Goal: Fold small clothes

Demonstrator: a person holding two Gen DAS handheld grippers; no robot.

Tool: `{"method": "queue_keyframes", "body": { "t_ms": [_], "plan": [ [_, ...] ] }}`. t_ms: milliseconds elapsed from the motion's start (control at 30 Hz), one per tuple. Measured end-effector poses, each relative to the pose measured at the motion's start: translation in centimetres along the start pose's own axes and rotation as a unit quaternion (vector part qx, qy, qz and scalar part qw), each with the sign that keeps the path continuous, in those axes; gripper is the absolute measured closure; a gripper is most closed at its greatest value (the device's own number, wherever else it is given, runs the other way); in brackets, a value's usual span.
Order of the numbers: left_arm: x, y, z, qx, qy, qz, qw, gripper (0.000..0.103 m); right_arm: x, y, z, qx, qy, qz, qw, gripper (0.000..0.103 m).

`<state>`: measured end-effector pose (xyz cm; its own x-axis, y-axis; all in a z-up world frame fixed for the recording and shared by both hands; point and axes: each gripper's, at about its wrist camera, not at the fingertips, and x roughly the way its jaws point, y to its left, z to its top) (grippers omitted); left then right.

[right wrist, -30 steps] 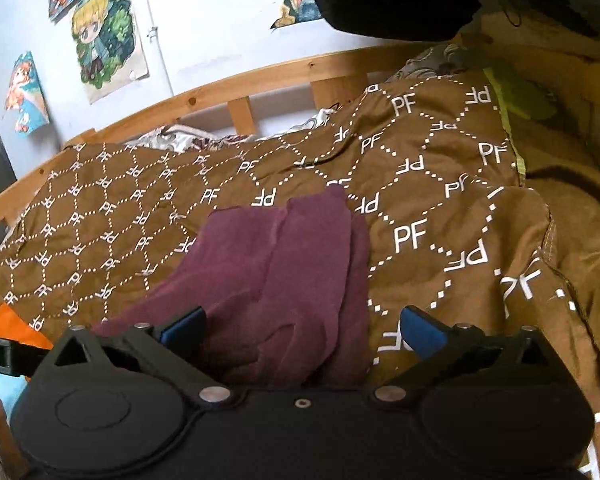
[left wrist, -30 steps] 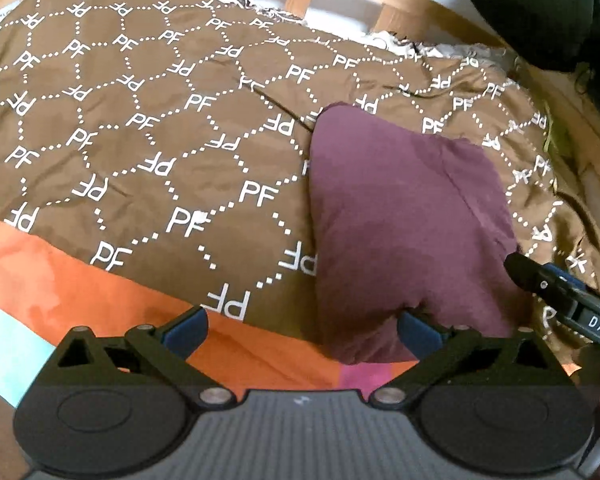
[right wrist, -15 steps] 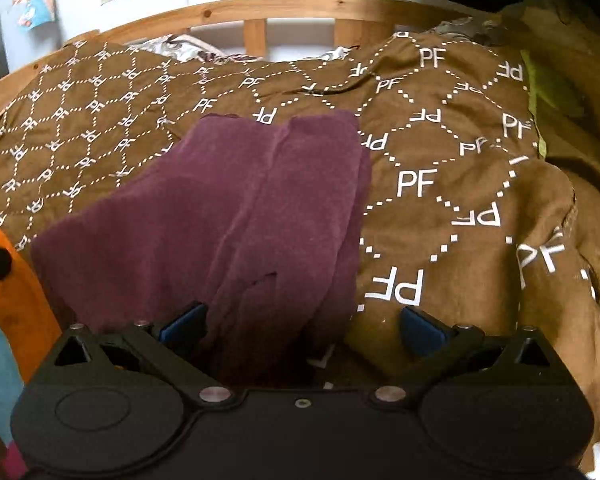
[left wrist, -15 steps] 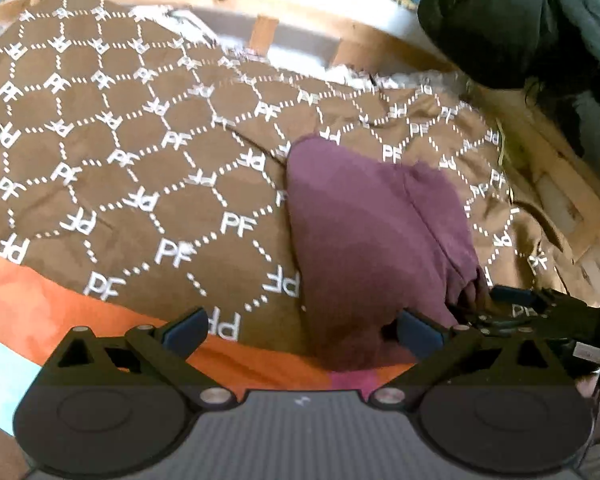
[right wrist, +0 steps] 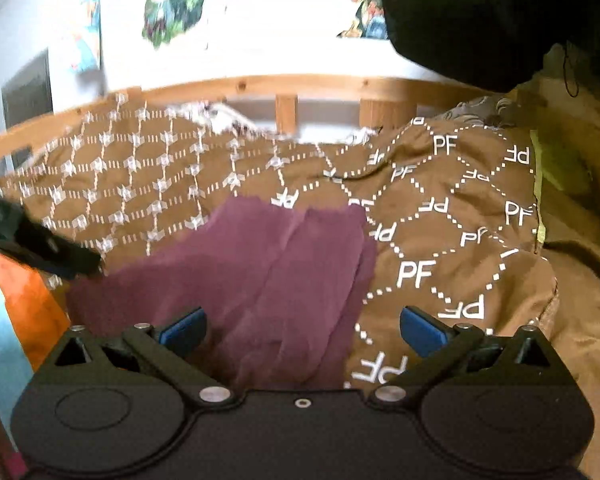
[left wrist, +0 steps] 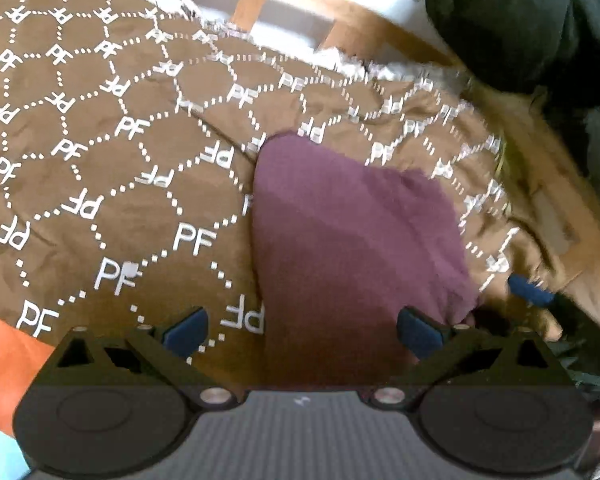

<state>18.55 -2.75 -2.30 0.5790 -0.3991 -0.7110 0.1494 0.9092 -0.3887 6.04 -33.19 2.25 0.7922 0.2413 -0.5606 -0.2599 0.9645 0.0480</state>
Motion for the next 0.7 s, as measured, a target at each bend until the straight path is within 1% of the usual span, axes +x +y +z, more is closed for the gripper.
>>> {"method": "queue_keyframes", "body": {
  "t_ms": [67, 200, 267, 300, 333, 400, 433, 467, 567, 700],
  "plan": [
    [0.5, -0.2, -0.4, 0.004, 0.005, -0.002, 1.0000, 0.001, 0.4, -0.8, 0.1, 0.029, -0.009, 0.006, 1.000, 0.001],
    [0.9, -0.4, -1.1, 0.026, 0.008, 0.007, 0.9996, 0.000, 1.9, -2.6, 0.6, 0.086, -0.012, 0.021, 0.996, 0.001],
    [1.3, 0.0, -1.2, 0.020, 0.016, 0.003, 0.9997, 0.000, 2.9, -3.2, 0.7, 0.110, -0.019, 0.032, 0.993, 0.001],
    [1.5, 0.2, -1.3, 0.014, 0.019, -0.002, 0.9997, 0.000, 3.5, -3.5, 0.9, 0.128, -0.024, 0.033, 0.991, 0.005],
    [1.7, 0.5, -1.3, 0.008, 0.024, -0.004, 0.9997, 0.000, 4.2, -3.7, 1.1, 0.145, -0.023, 0.033, 0.989, 0.008],
    [2.2, 0.7, -1.4, -0.002, 0.033, -0.007, 0.9994, 0.000, 5.7, -4.2, 1.3, 0.178, -0.015, 0.027, 0.984, 0.018],
    [2.4, 0.8, -1.5, -0.005, 0.036, -0.007, 0.9993, 0.000, 6.1, -4.3, 1.3, 0.186, -0.012, 0.027, 0.982, 0.020],
    [2.5, 0.8, -1.5, -0.005, 0.037, -0.007, 0.9993, 0.000, 6.6, -4.4, 1.3, 0.188, -0.007, 0.031, 0.982, 0.023],
    [2.8, 0.7, -1.5, -0.003, 0.038, -0.007, 0.9993, 0.000, 7.5, -4.3, 0.7, 0.177, 0.012, 0.017, 0.984, 0.031],
    [3.1, 0.8, -1.4, -0.010, 0.043, -0.014, 0.9989, 0.000, 8.1, -4.4, 0.0, 0.191, 0.015, 0.021, 0.981, 0.034]
  ]
}}
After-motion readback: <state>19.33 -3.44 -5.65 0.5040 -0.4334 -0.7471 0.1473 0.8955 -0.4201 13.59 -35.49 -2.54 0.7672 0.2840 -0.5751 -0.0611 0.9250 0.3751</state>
